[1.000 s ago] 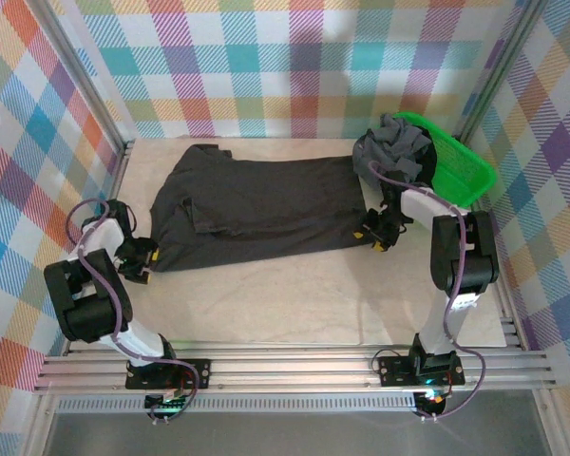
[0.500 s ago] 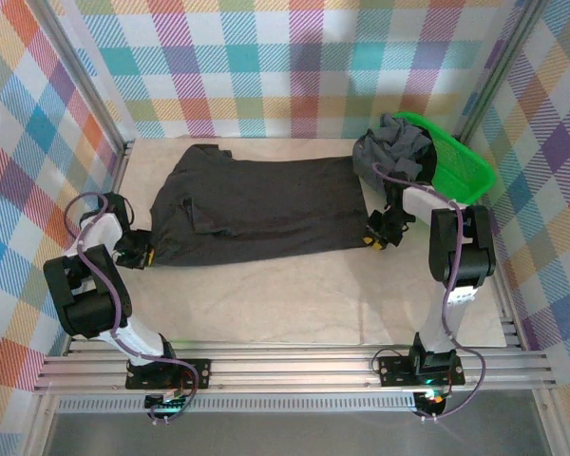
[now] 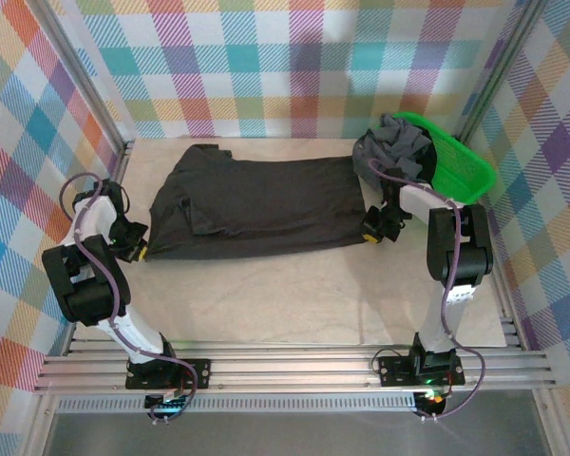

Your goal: Fold and stack the t-shirts

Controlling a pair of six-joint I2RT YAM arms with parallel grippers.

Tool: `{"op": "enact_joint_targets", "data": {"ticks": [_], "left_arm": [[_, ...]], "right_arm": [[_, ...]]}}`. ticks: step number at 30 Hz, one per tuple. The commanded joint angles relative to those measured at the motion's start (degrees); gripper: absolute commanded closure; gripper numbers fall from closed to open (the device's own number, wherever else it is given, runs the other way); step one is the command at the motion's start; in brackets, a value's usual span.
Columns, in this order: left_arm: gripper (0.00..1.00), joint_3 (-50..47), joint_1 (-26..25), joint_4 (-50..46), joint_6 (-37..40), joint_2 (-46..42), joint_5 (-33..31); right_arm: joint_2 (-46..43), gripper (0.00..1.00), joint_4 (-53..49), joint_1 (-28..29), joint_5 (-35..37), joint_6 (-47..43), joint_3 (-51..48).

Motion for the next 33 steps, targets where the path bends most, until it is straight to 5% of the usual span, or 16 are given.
{"op": "enact_joint_targets", "data": {"ticks": [1,7,30,33], "left_arm": [[1.00,1.45,-1.23,-5.86,4.54,0.40,-4.49],[1.00,-0.18,-7.30,-9.73,5.89,-1.10,-11.00],[1.00,-20.74,-7.40,-7.06,-2.85,-20.85,-15.67],[0.88,-20.46,-7.44,-6.23,-2.93,-18.88,-15.35]], "right_arm": [[-2.34,1.00,-0.90,-0.02,3.04,-0.71,-1.47],[-6.59,1.00,-3.99,0.55,3.40,0.53,-4.12],[-34.31,1.00,-11.62,2.71,1.55,11.13,-30.69],[-33.15,0.77,-11.10,2.71,0.82,11.77,-31.90]]}}
